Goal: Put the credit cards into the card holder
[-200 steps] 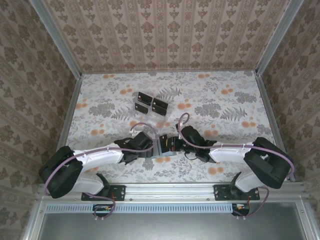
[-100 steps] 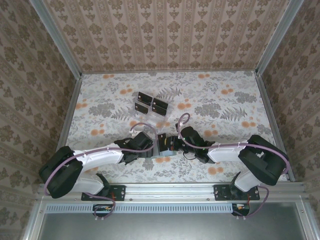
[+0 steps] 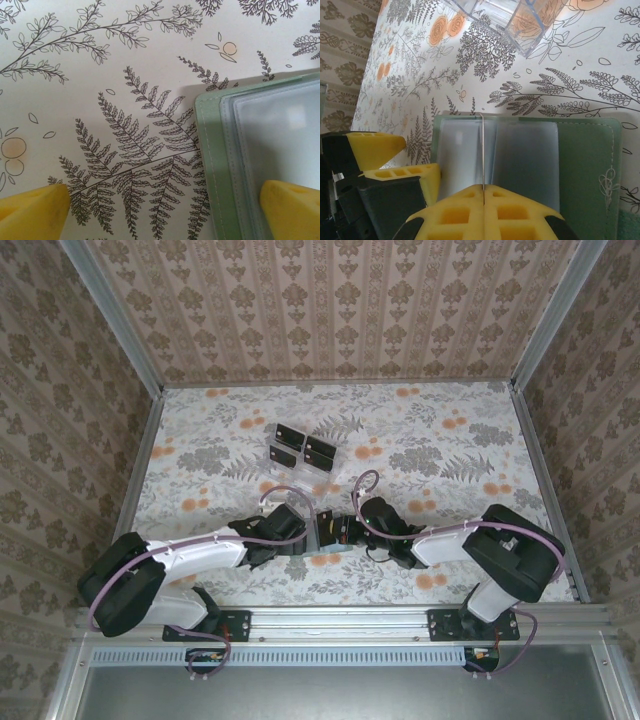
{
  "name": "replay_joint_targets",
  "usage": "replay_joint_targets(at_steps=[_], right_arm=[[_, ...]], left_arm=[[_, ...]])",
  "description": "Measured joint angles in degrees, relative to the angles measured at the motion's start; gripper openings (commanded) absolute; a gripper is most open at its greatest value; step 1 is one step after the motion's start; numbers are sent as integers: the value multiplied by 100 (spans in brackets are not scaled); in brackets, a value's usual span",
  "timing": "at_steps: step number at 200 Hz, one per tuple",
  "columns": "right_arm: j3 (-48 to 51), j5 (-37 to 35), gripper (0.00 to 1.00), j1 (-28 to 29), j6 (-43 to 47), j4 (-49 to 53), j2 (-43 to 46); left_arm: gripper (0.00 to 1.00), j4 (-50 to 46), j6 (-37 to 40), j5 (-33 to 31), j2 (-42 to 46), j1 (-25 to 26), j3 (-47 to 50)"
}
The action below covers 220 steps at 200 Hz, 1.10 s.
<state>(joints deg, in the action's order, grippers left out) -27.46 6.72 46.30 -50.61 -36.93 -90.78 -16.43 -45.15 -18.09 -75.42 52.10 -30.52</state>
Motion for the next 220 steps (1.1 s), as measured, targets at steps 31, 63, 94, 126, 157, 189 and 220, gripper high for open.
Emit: replay_joint_targets(at_steps=[31,63,94,126,157,189,220], right_arm=[[22,0,0,0,-66,-162,-79],[37,2,0,0,-101,-284,-133],[63,2,0,0,-140,-332,-133],[98,0,0,0,-195,-358,-129],[151,0,0,0,-210,-358,-44],[155,0,0,0,-210,-361,-22],[155,0,0,0,-212,-361,-22]], left_arm=[[100,22,-33,-11,33,0,37],[100,24,-33,-26,55,0,57],[100,68,-35,-26,55,0,81],[100,90,-35,-26,59,0,92],[100,94,-35,-26,61,0,94],[100,131,-37,-26,92,0,131],[100,170,-39,-26,114,0,164]])
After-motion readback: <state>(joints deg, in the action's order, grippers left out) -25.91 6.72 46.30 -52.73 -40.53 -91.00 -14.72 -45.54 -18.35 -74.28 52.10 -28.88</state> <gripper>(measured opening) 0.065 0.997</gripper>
